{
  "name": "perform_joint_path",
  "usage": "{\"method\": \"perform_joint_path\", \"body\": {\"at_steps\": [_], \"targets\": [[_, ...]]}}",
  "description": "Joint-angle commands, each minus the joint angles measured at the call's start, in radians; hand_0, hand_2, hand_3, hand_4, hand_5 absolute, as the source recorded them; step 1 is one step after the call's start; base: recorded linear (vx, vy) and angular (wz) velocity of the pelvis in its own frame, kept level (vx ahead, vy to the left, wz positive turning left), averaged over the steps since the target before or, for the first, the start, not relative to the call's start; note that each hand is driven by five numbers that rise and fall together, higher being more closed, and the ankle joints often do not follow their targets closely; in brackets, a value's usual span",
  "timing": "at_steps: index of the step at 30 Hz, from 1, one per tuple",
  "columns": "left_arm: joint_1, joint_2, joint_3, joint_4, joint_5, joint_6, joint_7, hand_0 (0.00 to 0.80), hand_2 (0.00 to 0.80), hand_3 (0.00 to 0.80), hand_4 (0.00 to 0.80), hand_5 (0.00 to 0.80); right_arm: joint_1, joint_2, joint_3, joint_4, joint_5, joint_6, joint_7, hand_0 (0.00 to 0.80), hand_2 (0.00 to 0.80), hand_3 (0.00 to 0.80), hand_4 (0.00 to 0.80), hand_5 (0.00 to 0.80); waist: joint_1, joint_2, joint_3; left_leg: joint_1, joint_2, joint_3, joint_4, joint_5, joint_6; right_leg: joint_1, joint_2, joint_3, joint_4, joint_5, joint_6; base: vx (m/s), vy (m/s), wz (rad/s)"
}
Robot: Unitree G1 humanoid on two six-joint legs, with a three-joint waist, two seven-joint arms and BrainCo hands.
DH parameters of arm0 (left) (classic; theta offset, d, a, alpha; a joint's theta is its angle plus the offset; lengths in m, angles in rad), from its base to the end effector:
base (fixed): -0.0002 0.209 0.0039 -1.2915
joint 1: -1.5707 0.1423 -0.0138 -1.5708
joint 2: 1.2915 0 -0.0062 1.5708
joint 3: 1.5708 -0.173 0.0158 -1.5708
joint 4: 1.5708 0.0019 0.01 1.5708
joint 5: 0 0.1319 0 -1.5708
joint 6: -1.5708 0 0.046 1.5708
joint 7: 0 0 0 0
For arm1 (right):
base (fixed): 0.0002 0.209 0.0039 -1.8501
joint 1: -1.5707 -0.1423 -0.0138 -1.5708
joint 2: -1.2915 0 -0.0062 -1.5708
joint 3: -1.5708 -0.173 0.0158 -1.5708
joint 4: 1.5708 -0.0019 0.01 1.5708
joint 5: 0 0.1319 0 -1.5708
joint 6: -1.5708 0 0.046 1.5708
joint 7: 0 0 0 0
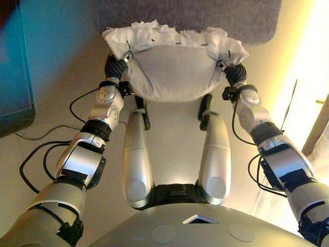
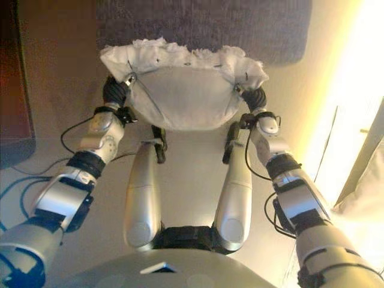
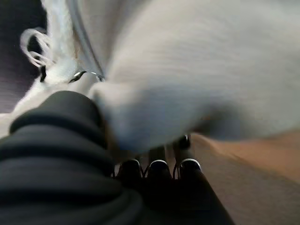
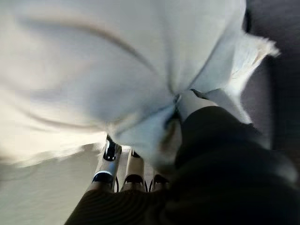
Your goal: Pick up the cushion and take it to the sofa
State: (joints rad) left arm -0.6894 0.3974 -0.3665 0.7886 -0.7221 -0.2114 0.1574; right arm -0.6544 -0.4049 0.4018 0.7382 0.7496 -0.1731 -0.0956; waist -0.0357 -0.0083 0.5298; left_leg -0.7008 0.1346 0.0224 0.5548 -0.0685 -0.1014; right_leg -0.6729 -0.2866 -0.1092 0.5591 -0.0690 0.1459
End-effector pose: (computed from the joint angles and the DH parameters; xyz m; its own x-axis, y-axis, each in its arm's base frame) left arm 0.3072 0.1808 0.0944 0.9983 0.0588 0.0017 -0.0581 0.9912 -0.1193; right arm 0.3015 -0.1765 0.0876 0.9985 0.0415 -0.0362 -0.0366 0.9914 0.1257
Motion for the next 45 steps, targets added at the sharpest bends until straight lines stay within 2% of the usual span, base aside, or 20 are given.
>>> {"method": "perform_joint_path", "body": {"at_steps": [1, 6, 9, 11, 13, 14, 18, 23, 24, 26, 30, 32, 34, 36, 38, 40, 41, 42, 44, 45], "targets": [[-0.105, -0.055, -0.036, -0.148, 0.023, -0.046, -0.067, 0.8, 0.8, 0.8, 0.8, 0.8, -0.061, 0.041, -0.031, -0.14, -0.005, -0.07, 0.017, 0.8, 0.8, 0.8, 0.8, 0.8, 0.029, 0.006, -0.126, 0.009, 0.013, 0.006, -0.078, 0.058, -0.021, 0.029, -0.081, -0.004, -0.102, 0.128, 0.04, 0.085, -0.026, 0.0], [-0.107, -0.036, -0.028, -0.144, 0.014, -0.007, -0.061, 0.8, 0.8, 0.8, 0.8, 0.8, -0.072, 0.036, -0.049, -0.153, -0.007, -0.023, -0.002, 0.8, 0.8, 0.8, 0.8, 0.8, 0.038, 0.003, -0.174, 0.095, 0.011, 0.0, -0.126, 0.049, -0.009, 0.105, -0.078, -0.011, -0.135, 0.124, 0.04, 0.079, -0.02, 0.0], [-0.07, -0.027, -0.018, -0.16, 0.002, 0.012, -0.06, 0.8, 0.8, 0.8, 0.8, 0.8, -0.029, 0.046, -0.056, -0.179, -0.042, -0.028, -0.024, 0.8, 0.8, 0.8, 0.8, 0.8, 0.041, -0.001, -0.218, 0.184, 0.003, 0.003, -0.174, 0.048, -0.005, 0.191, -0.077, -0.022, -0.179, 0.119, 0.041, 0.159, 0.008, 0.01], [-0.02, -0.035, -0.001, -0.183, 0.009, 0.012, -0.058, 0.8, 0.8, 0.8, 0.8, 0.8, 0.025, 0.055, -0.07, -0.206, -0.06, -0.043, -0.026, 0.8, 0.8, 0.8, 0.8, 0.8, 0.04, -0.002, -0.251, 0.261, 0.0, 0.024, -0.218, 0.052, -0.002, 0.268, -0.081, -0.04, -0.226, 0.125, 0.041, 0.207, 0.009, 0.02], [0.037, -0.057, 0.016, -0.211, 0.04, 0.016, -0.068, 0.8, 0.8, 0.8, 0.8, 0.8, 0.104, 0.065, -0.088, -0.244, -0.072, -0.053, -0.038, 0.8, 0.8, 0.8, 0.8, 0.8, 0.036, -0.002, -0.284, 0.338, 0.004, 0.077, -0.259, 0.056, 0.004, 0.348, -0.088, -0.067, -0.258, 0.126, 0.041, 0.233, -0.022, 0.04], [0.062, -0.066, 0.019, -0.218, 0.06, 0.019, -0.072, 0.8, 0.8, 0.8, 0.8, 0.8, 0.138, 0.071, -0.097, -0.254, -0.074, -0.049, -0.04, 0.8, 0.8, 0.8, 0.8, 0.8, 0.035, -0.001, -0.303, 0.375, 0.006, 0.087, -0.283, 0.06, 0.006, 0.385, -0.086, -0.071, -0.272, 0.126, 0.042, 0.25, -0.019, 0.26], [0.175, -0.097, 0.033, -0.274, 0.121, 0.043, -0.051, 0.8, 0.8, 0.8, 0.8, 0.8, 0.234, 0.101, -0.115, -0.283, -0.08, -0.045, -0.046, 0.8, 0.8, 0.8, 0.8, 0.8, 0.04, -0.001, -0.388, 0.512, -0.004, 0.062, -0.368, 0.069, 0.016, 0.518, -0.058, -0.056, -0.345, 0.123, 0.052, 0.28, 0.009, 0.22], [0.29, -0.078, 0.078, -0.33, 0.137, 0.068, -0.022, 0.8, 0.8, 0.8, 0.8, 0.8, 0.296, 0.116, -0.126, -0.33, -0.1, 0.021, 0.0, 0.8, 0.8, 0.8, 0.8, 0.8, 0.064, -0.006, -0.466, 0.628, -0.06, -0.048, -0.432, 0.043, 0.034, 0.606, -0.043, 0.015, -0.411, 0.164, 0.056, 0.252, 0.067, -0.2], [0.296, -0.072, 0.095, -0.336, 0.139, 0.082, -0.026, 0.8, 0.8, 0.8, 0.8, 0.8, 0.298, 0.121, -0.126, -0.33, -0.118, 0.028, -0.002, 0.8, 0.8, 0.8, 0.8, 0.8, 0.066, -0.004, -0.479, 0.646, -0.062, -0.038, -0.445, 0.042, 0.034, 0.622, -0.043, 0.016, -0.417, 0.169, 0.057, 0.137, 0.104, -0.48], [0.289, -0.069, 0.098, -0.328, 0.152, 0.098, -0.032, 0.8, 0.8, 0.8, 0.8, 0.8, 0.306, 0.124, -0.131, -0.313, -0.105, 0.023, 0.002, 0.8, 0.8, 0.8, 0.8, 0.8, 0.06, -0.005, -0.493, 0.661, -0.053, 0.011, -0.442, 0.041, 0.03, 0.647, -0.056, -0.002, -0.423, 0.183, 0.06, 0.084, 0.086, -0.26], [0.27, -0.066, 0.085, -0.303, 0.17, 0.15, -0.008, 0.8, 0.8, 0.8, 0.8, 0.8, 0.306, 0.131, -0.136, -0.278, -0.062, 0.049, -0.004, 0.8, 0.8, 0.8, 0.8, 0.8, 0.06, -0.01, -0.515, 0.681, -0.075, 0.025, -0.459, 0.033, 0.035, 0.656, -0.093, 0.002, -0.412, 0.258, 0.075, 0.057, 0.078, 0.0], [0.237, -0.058, 0.072, -0.258, 0.152, 0.147, 0.003, 0.8, 0.8, 0.8, 0.8, 0.8, 0.29, 0.14, -0.128, -0.245, -0.043, 0.067, 0.002, 0.8, 0.8, 0.8, 0.8, 0.8, 0.05, -0.004, -0.518, 0.692, -0.085, 0.039, -0.472, 0.032, 0.051, 0.631, -0.113, 0.028, -0.331, 0.302, 0.078, 0.017, 0.137, 0.01], [0.208, -0.057, 0.059, -0.227, 0.143, 0.135, -0.002, 0.8, 0.8, 0.8, 0.8, 0.8, 0.28, 0.145, -0.11, -0.215, -0.045, 0.063, -0.007, 0.8, 0.8, 0.8, 0.8, 0.8, 0.045, 0.011, -0.517, 0.695, -0.095, 0.046, -0.476, 0.034, 0.071, 0.603, -0.112, 0.063, -0.22, 0.326, 0.071, 0.032, 0.18, -0.02], [0.188, -0.05, 0.039, -0.209, 0.126, 0.125, 0.0, 0.8, 0.8, 0.8, 0.8, 0.8, 0.263, 0.151, -0.079, -0.178, -0.029, 0.046, -0.017, 0.8, 0.8, 0.8, 0.8, 0.8, 0.037, 0.036, -0.503, 0.709, -0.103, 0.032, -0.466, 0.023, 0.09, 0.543, -0.065, 0.114, -0.074, 0.346, 0.047, 0.102, 0.185, 0.02], [0.192, -0.047, 0.036, -0.2, 0.117, 0.118, -0.001, 0.8, 0.8, 0.8, 0.8, 0.8, 0.257, 0.148, -0.062, -0.16, 0.0, 0.036, -0.017, 0.8, 0.8, 0.8, 0.8, 0.8, 0.03, 0.041, -0.492, 0.726, -0.112, 0.017, -0.458, 0.013, 0.095, 0.515, -0.023, 0.143, -0.039, 0.34, 0.032, 0.144, 0.062, 0.02], [0.203, -0.038, 0.041, -0.2, 0.129, 0.111, -0.019, 0.8, 0.8, 0.8, 0.8, 0.8, 0.267, 0.146, -0.064, -0.169, 0.004, 0.041, -0.013, 0.8, 0.8, 0.8, 0.8, 0.8, 0.014, 0.019, -0.488, 0.745, -0.143, 0.005, -0.445, -0.006, 0.1, 0.514, 0.027, 0.138, -0.112, 0.321, 0.026, 0.29, 0.009, -0.06], [0.207, -0.032, 0.044, -0.204, 0.128, 0.11, -0.025, 0.8, 0.8, 0.8, 0.8, 0.8, 0.27, 0.134, -0.068, -0.172, 0.008, 0.049, -0.002, 0.8, 0.8, 0.8, 0.8, 0.8, 0.001, -0.004, -0.484, 0.766, -0.168, 0.0, -0.424, -0.035, 0.104, 0.53, 0.054, 0.125, -0.209, 0.288, 0.022, 0.384, -0.021, -0.01], [0.207, -0.03, 0.046, -0.205, 0.123, 0.11, -0.028, 0.8, 0.8, 0.8, 0.8, 0.8, 0.268, 0.128, -0.071, -0.172, 0.011, 0.055, 0.006, 0.8, 0.8, 0.8, 0.8, 0.8, -0.006, -0.016, -0.486, 0.773, -0.182, -0.003, -0.42, -0.044, 0.105, 0.526, 0.065, 0.121, -0.27, 0.285, 0.022, 0.451, -0.044, 0.01], [0.212, -0.033, 0.055, -0.211, 0.1, 0.113, -0.035, 0.8, 0.8, 0.8, 0.8, 0.8, 0.262, 0.11, -0.076, -0.17, 0.02, 0.07, 0.026, 0.8, 0.8, 0.8, 0.8, 0.8, -0.036, -0.042, -0.483, 0.823, -0.216, -0.015, -0.402, -0.101, 0.112, 0.483, 0.1, 0.105, -0.413, 0.291, 0.034, 0.515, -0.026, 0.03], [0.213, -0.037, 0.058, -0.213, 0.096, 0.114, -0.035, 0.8, 0.8, 0.8, 0.8, 0.8, 0.26, 0.107, -0.075, -0.169, 0.021, 0.073, 0.027, 0.8, 0.8, 0.8, 0.8, 0.8, -0.046, -0.041, -0.478, 0.843, -0.219, -0.023, -0.396, -0.124, 0.115, 0.472, 0.117, 0.1, -0.445, 0.297, 0.038, 0.577, 0.001, 0.1]]}}
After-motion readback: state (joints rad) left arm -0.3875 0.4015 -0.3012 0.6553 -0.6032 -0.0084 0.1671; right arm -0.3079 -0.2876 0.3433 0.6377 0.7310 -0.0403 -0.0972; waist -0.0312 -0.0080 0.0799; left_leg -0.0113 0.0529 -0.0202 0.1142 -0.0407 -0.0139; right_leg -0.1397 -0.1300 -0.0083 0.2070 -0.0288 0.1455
